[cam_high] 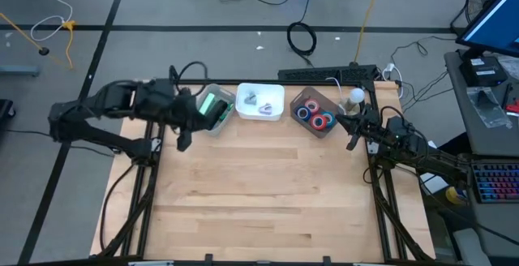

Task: Pick and place Stapler, Stapler remover, tape
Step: Return to Home Position

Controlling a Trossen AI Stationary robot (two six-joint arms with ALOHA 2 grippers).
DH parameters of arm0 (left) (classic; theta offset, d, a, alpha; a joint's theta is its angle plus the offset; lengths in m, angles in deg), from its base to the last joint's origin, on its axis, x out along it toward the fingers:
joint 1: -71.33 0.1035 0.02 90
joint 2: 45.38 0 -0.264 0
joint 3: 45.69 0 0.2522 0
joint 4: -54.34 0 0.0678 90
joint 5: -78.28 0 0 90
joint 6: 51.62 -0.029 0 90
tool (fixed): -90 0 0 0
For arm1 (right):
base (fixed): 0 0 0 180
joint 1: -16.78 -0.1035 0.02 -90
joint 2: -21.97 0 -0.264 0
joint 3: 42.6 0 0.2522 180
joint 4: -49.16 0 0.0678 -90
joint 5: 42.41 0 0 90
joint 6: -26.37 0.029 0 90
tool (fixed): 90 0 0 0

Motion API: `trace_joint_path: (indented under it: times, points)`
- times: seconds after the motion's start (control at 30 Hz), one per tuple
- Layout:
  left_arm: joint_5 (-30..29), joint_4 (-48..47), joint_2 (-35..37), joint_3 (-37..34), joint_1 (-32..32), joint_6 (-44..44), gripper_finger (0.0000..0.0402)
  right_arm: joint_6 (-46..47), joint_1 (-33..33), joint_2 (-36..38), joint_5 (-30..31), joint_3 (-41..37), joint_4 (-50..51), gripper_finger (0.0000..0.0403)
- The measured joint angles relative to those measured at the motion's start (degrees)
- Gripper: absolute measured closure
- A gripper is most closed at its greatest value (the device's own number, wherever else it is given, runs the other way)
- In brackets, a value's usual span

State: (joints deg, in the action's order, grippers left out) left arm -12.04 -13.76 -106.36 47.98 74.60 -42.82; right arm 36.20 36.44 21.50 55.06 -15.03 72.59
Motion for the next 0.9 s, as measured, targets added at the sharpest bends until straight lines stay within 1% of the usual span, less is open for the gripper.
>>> trace_joint_path:
  times: [0.1,0.27,0.37,0.47,0.63,0.9]
  points:
    - [-1.13,7.76,3.76,-7.54,-2.39,0.17,0.033,0.0,0.0,0.0,0.0,0.0,0.02,0.0403]
    - [-1.26,19.04,8.72,-20.44,-5.48,-0.04,0.033,0.0,0.0,0.0,0.0,0.0,0.02,0.0403]
    - [-1.27,26.62,11.93,-27.93,-6.6,-0.05,0.033,0.0,0.0,0.0,0.0,0.0,0.02,0.0403]
    - [-1.22,32.2,15.62,-34.43,-6.95,-0.66,0.033,0.0,0.0,0.01,0.0,0.0,0.02,0.0403]
    - [-1.2,34.79,22.43,-41.89,-5.7,-0.77,0.033,0.0,0.02,0.0,0.0,0.0,0.02,0.0403]
    - [-1.13,34.95,33.85,-49.07,-3.89,-0.82,0.033,0.0,0.0,0.0,-0.02,0.0,0.02,0.0403]
